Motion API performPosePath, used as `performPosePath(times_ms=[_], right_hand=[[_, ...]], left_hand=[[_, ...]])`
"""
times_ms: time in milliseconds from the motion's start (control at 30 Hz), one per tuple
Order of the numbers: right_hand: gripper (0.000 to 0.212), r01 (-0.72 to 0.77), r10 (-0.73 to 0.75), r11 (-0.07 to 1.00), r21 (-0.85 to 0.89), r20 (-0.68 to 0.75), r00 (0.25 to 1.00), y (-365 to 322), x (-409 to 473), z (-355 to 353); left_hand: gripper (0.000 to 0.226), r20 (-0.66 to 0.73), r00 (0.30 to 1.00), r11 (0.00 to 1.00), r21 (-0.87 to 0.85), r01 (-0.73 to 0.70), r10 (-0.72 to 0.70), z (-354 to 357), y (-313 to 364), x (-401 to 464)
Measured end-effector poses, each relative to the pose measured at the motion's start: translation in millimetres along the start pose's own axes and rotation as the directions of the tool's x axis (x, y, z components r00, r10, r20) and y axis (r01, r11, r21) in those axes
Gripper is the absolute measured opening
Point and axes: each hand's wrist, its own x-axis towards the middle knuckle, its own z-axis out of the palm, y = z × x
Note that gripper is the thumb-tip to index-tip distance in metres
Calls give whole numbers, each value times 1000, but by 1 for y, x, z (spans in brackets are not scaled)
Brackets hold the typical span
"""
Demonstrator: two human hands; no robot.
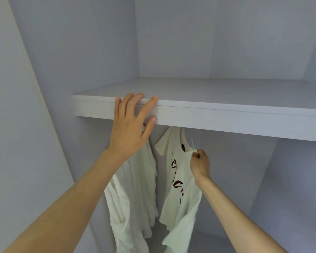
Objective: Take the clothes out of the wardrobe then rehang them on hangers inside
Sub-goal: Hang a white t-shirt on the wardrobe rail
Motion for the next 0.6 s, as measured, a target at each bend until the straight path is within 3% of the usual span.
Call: performPosePath(times_ms=[300,600], right_hand=[[21,-119,118,993,-5,-56,991,34,7,8],[27,-127,129,984,-127,3,992,39,5,-7]], left_hand=[[42,-95,995,1000,-6,5,-6,13,0,1],[44,-32,999,999,32,30,-29,7,2,-1]])
